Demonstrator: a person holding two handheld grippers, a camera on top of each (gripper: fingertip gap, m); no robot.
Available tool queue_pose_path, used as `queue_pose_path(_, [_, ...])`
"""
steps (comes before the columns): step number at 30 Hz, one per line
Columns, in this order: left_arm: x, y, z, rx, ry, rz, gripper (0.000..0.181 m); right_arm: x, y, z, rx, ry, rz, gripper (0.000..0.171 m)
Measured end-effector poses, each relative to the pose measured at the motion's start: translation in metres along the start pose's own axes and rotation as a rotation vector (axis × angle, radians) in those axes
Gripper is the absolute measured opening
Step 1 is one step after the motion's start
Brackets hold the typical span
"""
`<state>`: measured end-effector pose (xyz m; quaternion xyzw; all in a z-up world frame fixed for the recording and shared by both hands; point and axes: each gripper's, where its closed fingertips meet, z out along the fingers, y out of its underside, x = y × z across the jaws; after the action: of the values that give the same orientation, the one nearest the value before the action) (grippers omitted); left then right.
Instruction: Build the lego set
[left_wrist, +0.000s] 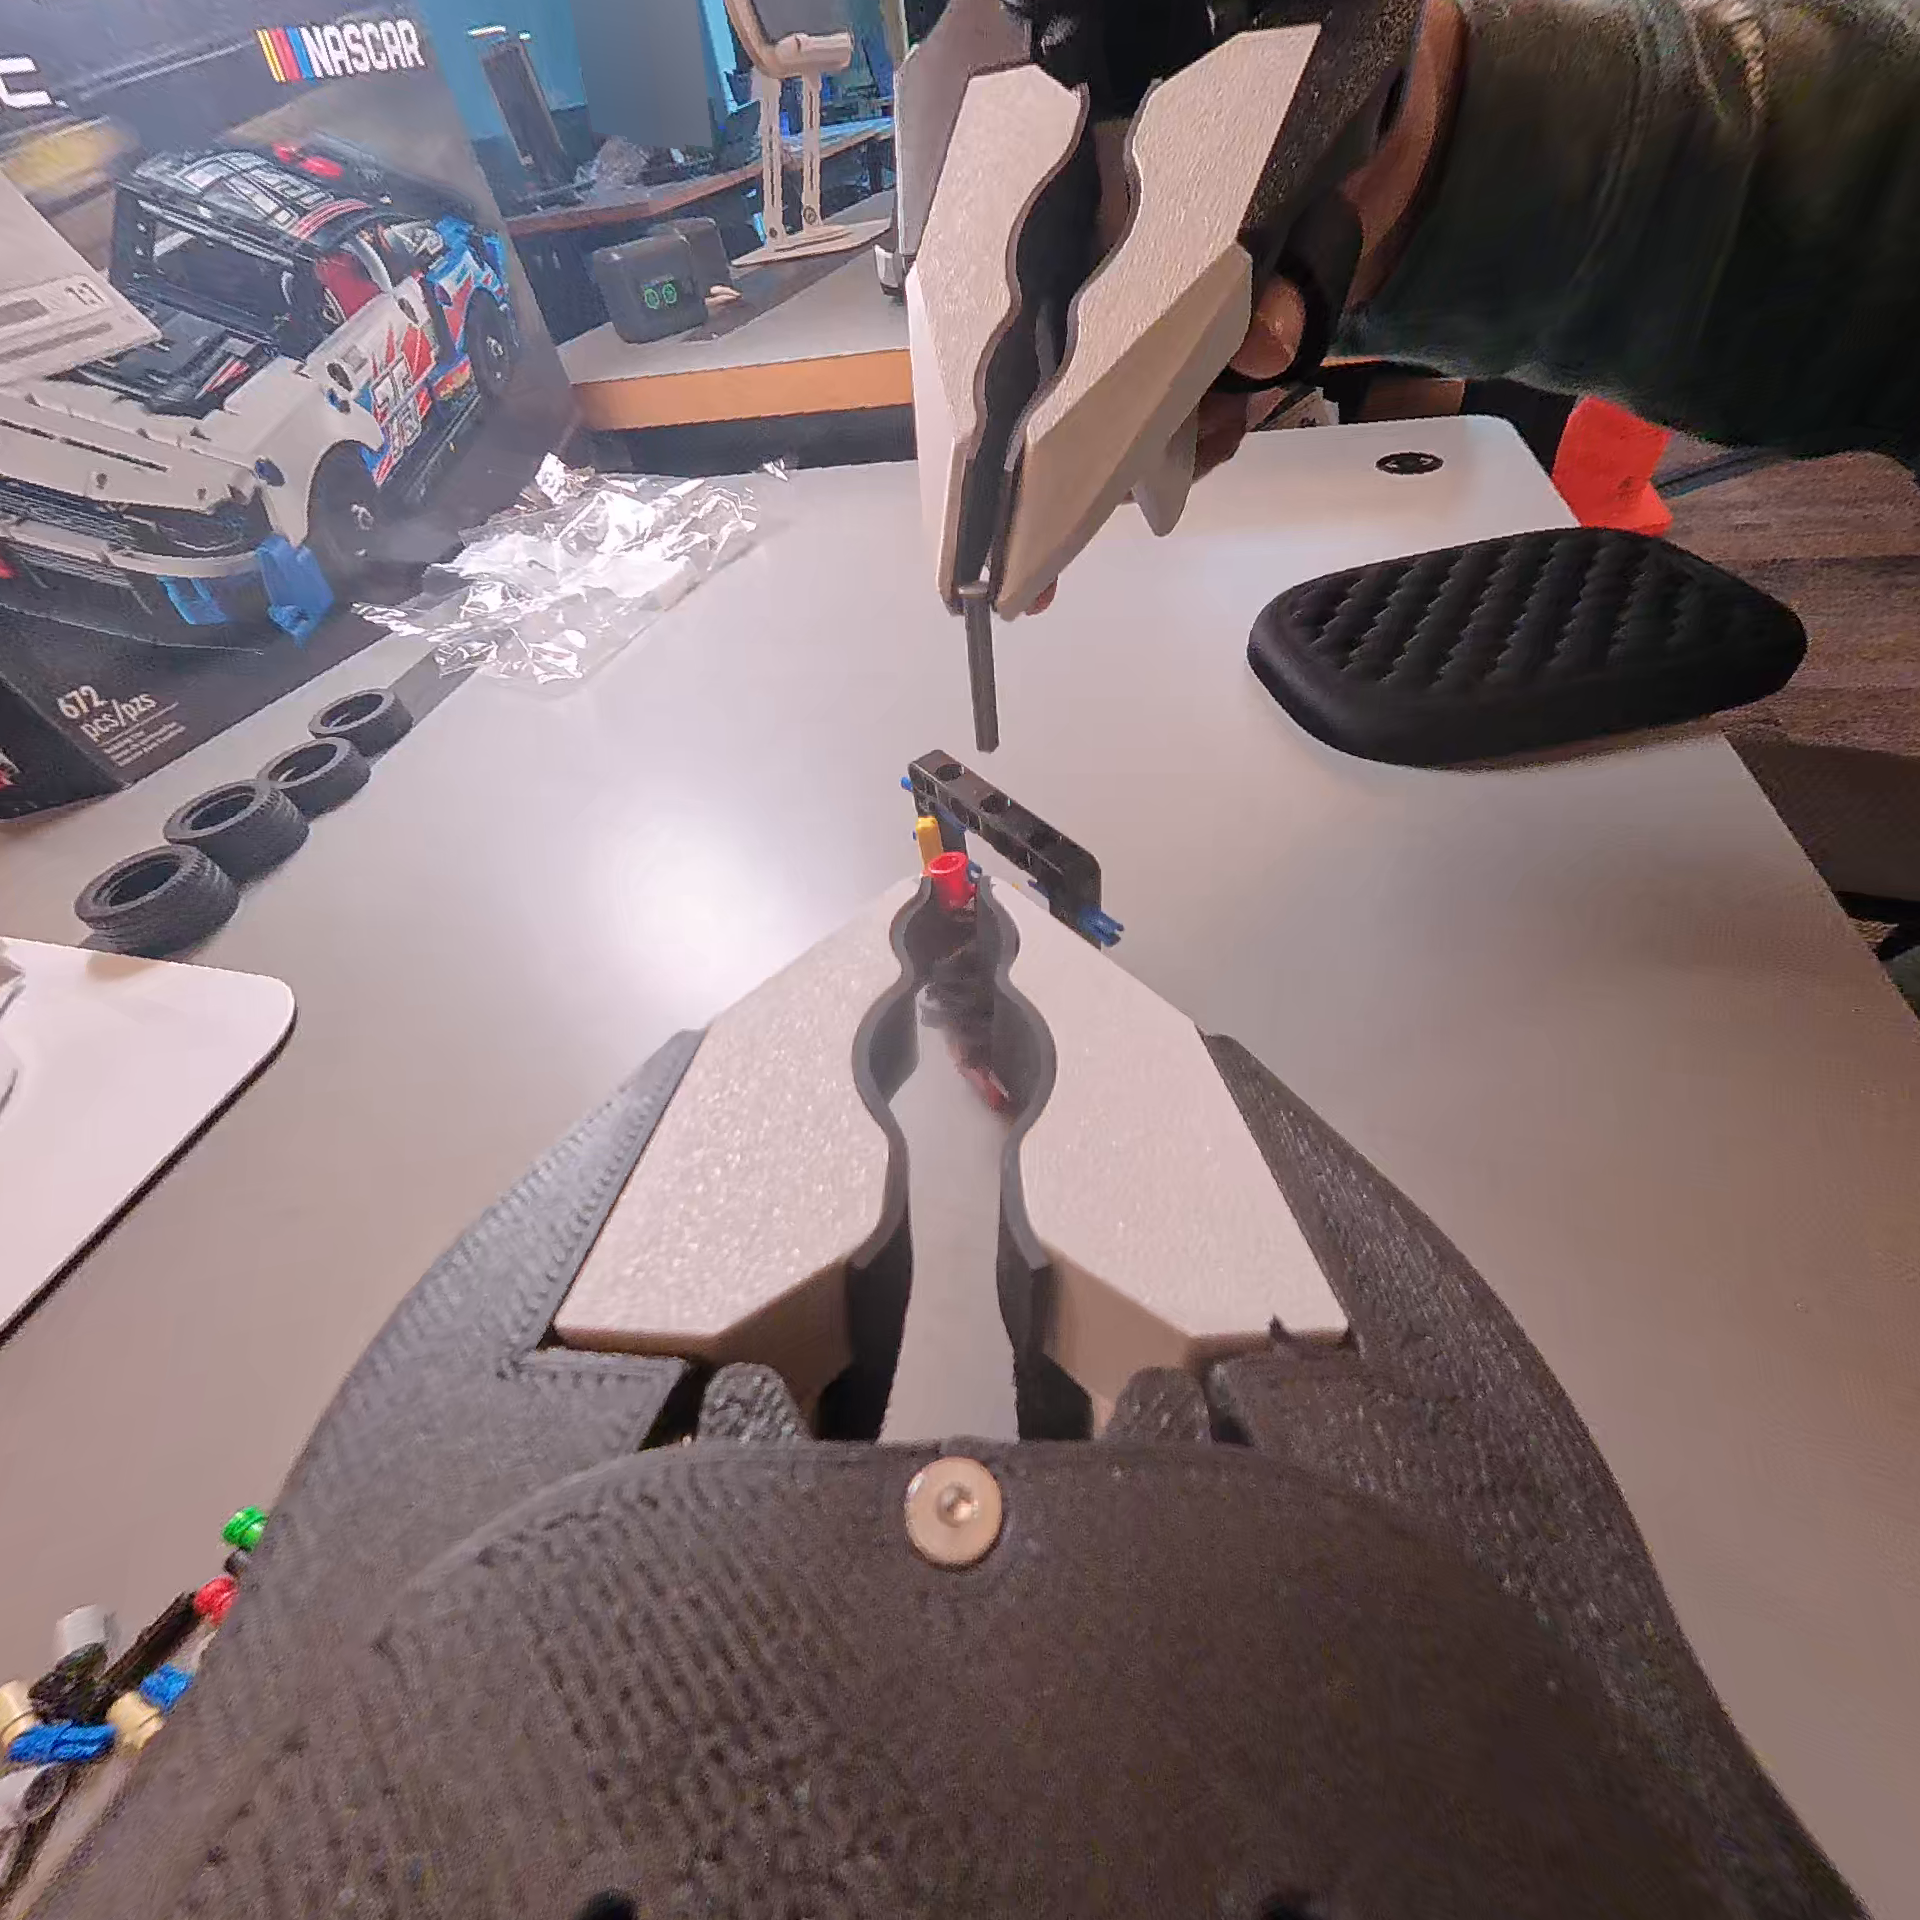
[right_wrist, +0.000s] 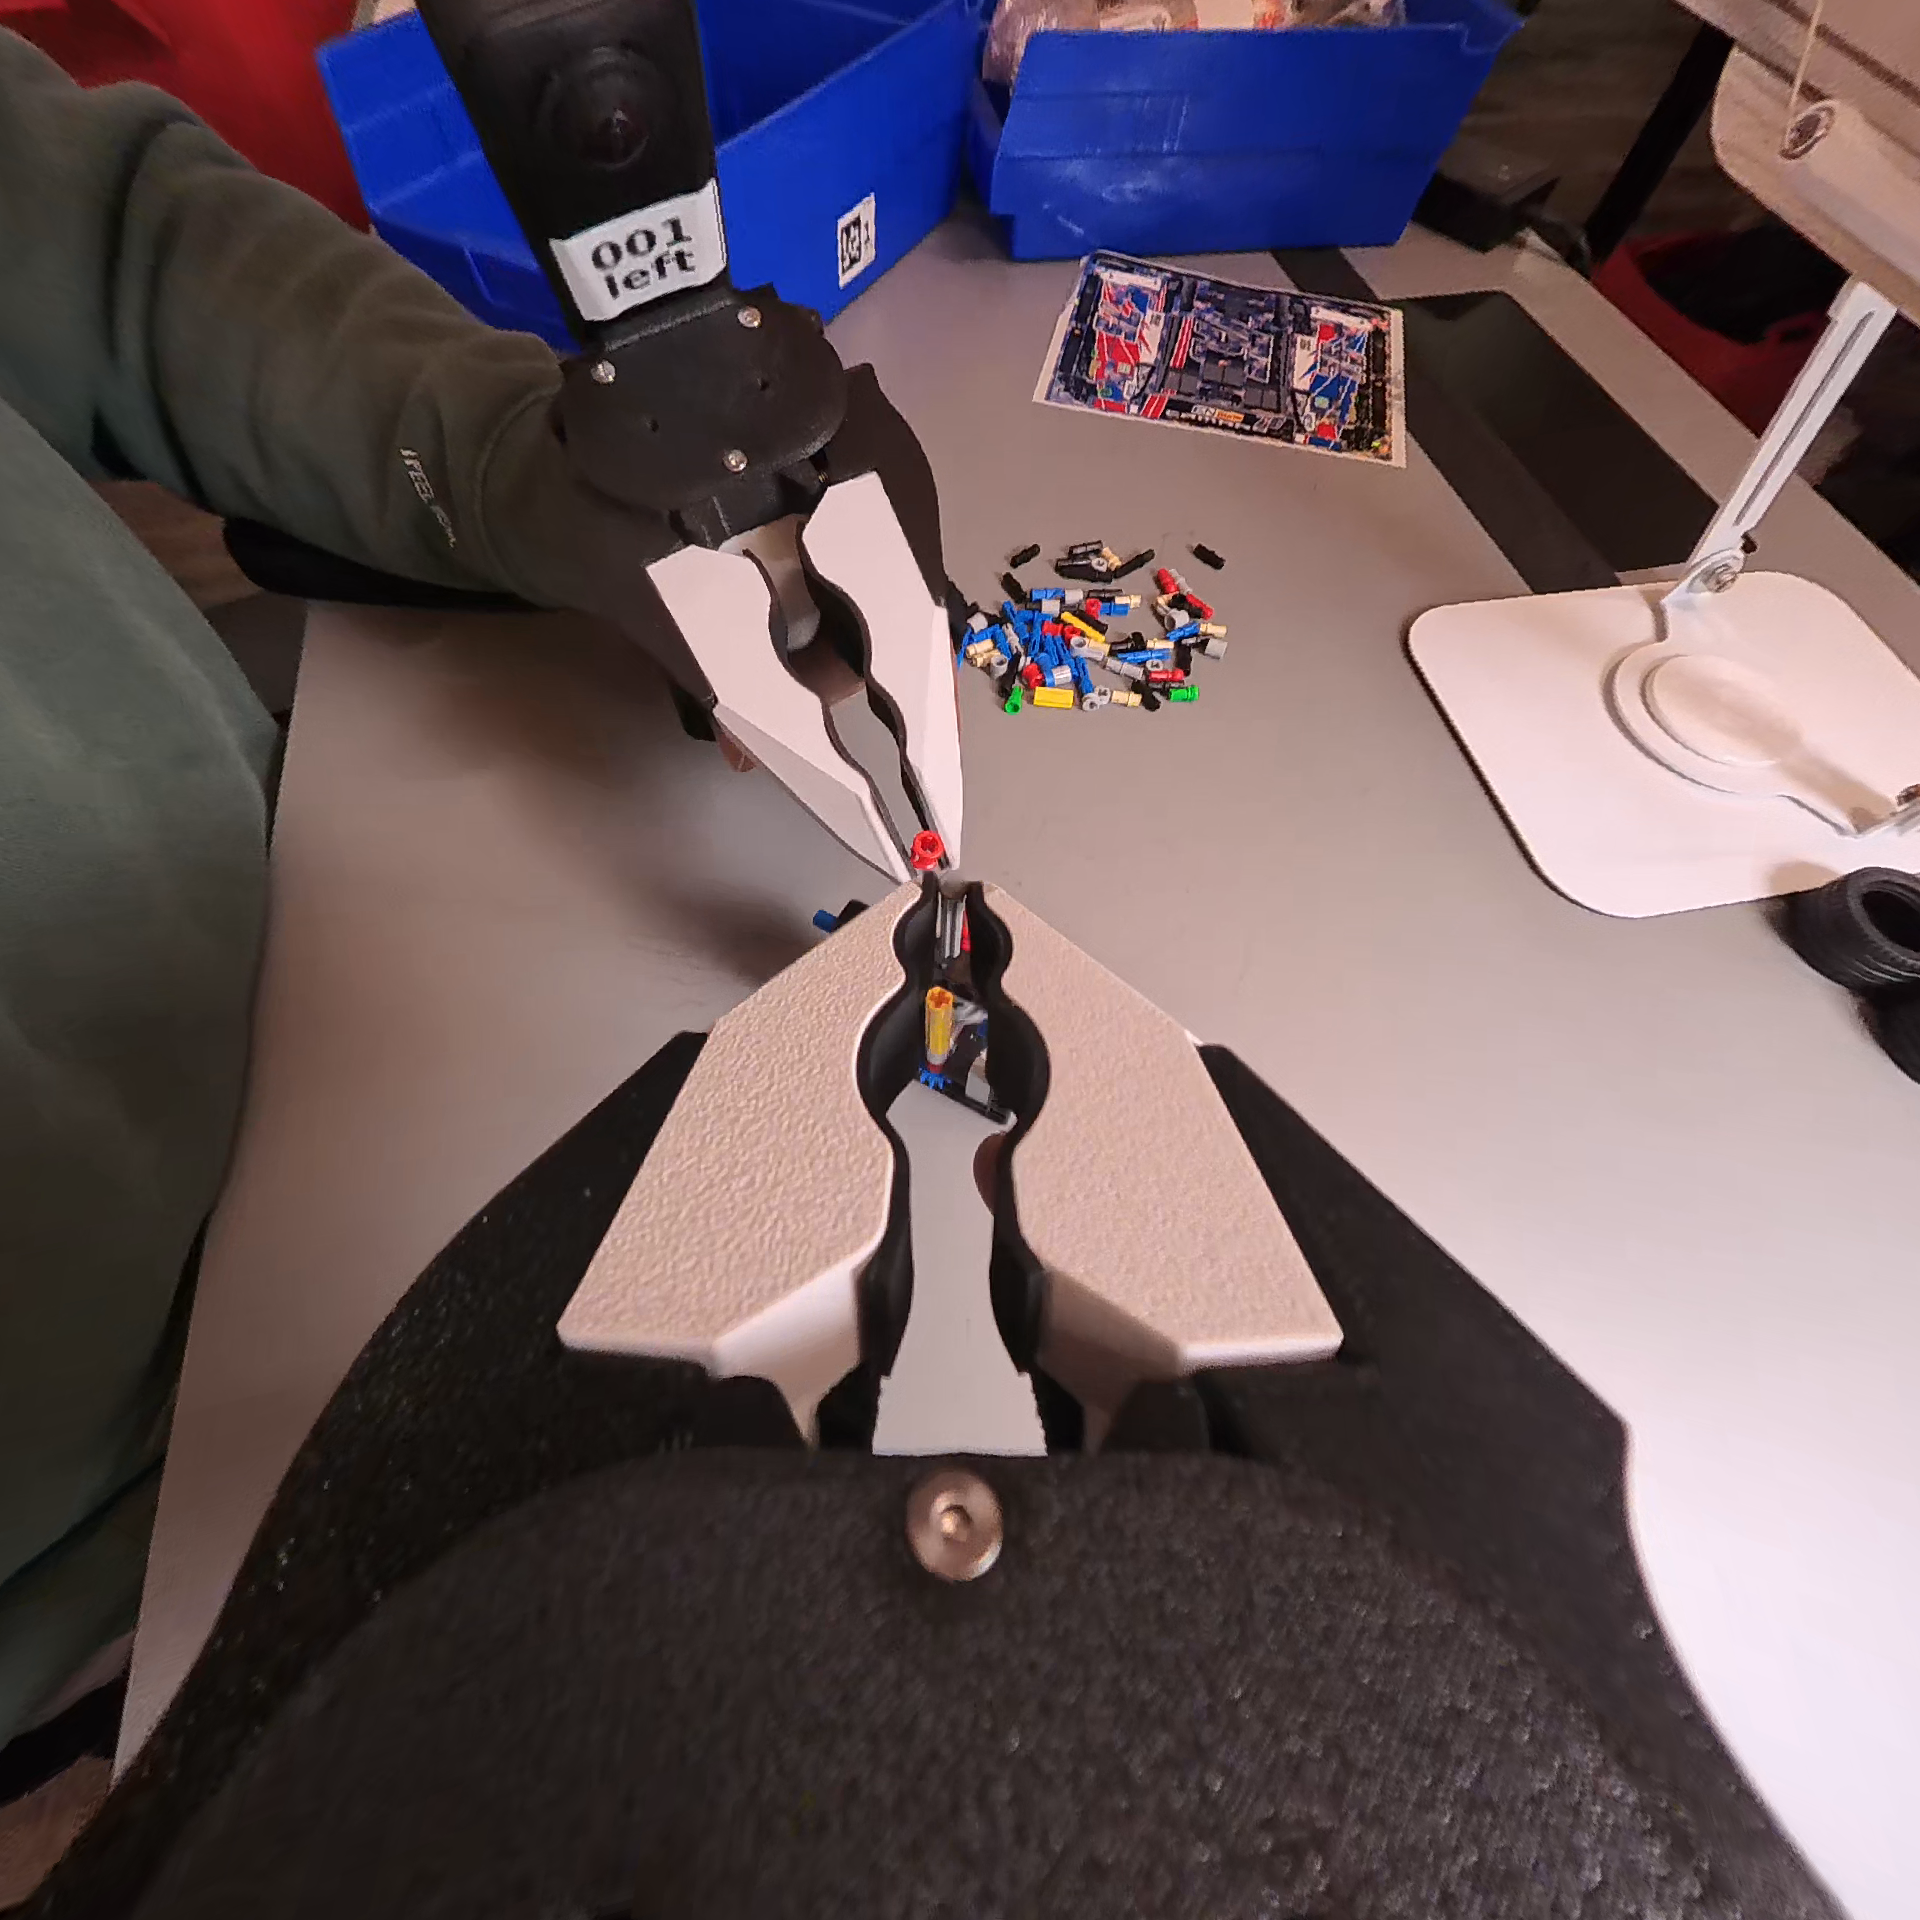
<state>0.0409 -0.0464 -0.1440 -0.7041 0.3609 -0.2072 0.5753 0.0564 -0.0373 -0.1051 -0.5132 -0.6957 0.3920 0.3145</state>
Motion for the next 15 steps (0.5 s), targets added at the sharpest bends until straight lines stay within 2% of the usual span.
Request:
queue_pose_path(8, [0.005,-0.006,0.001,0.035,0.04,-0.017,0.005,-0.004,-0.018,0.004,0.112,-0.03,0.042,0.003])
queue_pose_path(15, [0.006,-0.012,-0.002,0.057,0.042,-0.014,0.004,-0.009,-0.021,0.015,0.109,-0.065,0.04,0.003])
